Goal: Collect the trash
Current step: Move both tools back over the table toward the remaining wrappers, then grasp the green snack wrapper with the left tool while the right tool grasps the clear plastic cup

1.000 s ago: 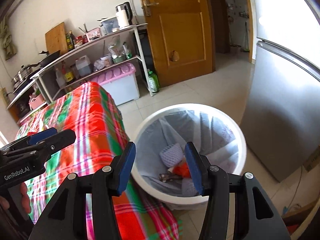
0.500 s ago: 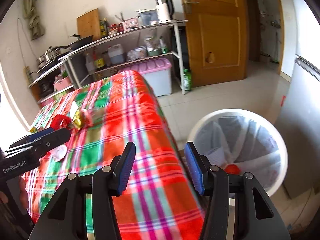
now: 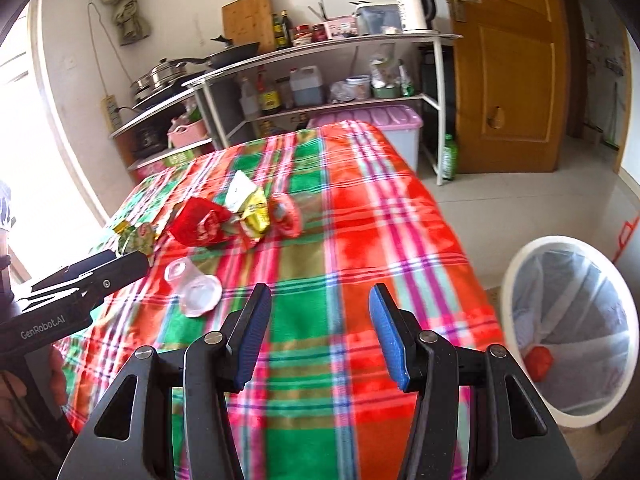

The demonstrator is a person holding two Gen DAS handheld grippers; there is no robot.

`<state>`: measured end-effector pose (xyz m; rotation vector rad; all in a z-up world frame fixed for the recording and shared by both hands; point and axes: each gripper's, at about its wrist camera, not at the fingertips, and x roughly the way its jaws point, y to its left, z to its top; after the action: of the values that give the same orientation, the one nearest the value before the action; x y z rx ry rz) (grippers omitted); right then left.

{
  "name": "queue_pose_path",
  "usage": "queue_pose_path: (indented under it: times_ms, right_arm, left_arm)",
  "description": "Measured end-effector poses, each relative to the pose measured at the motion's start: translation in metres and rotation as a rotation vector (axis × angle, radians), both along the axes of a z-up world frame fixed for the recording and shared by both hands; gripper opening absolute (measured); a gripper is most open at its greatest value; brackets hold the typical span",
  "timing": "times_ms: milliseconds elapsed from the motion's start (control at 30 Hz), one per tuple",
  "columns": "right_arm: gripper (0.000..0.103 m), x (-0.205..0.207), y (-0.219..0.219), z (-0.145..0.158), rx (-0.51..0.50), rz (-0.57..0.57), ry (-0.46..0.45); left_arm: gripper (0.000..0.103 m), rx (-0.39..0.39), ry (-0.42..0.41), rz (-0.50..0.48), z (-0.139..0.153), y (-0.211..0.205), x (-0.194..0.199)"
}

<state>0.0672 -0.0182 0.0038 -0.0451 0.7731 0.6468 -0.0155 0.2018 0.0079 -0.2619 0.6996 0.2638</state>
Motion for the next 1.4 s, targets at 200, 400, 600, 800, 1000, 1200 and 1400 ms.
queue_pose_path:
  times_ms: [200, 400, 600, 800, 1000, 1200, 1400]
  right_arm:
    - [0.052, -0.004, 0.034, -0.003, 0.003, 0.095, 0.016]
    - [0.056, -0.011, 0.062, -0.006, 0.027, 0.186, 0.028]
    - [0.059, -0.012, 0.09, -0.014, 0.005, 0.249, 0.052]
    - [0.059, -0.011, 0.108, -0.021, -0.028, 0.272, 0.065]
    - [0.059, -0.01, 0.116, -0.028, -0.059, 0.288, 0.079]
    - [0.059, -0.007, 0.119, -0.032, -0.077, 0.283, 0.091]
    - [0.059, -0.003, 0.121, -0.035, -0.088, 0.277, 0.107]
  left_arm:
    - [0.083, -0.015, 0.012, 0.087, -0.008, 0.033, -0.016]
    - [0.085, -0.028, 0.025, 0.149, -0.015, 0.062, -0.027]
    - [0.086, -0.025, 0.032, 0.194, -0.017, 0.086, -0.029]
    - [0.088, -0.033, 0.038, 0.204, -0.019, 0.109, -0.02]
    - [0.088, -0.066, 0.039, 0.198, -0.023, 0.122, -0.002]
    - [0.088, -0.081, 0.06, 0.218, -0.032, 0.133, 0.015]
    - [0.088, -0.077, 0.061, 0.202, -0.036, 0.135, 0.025]
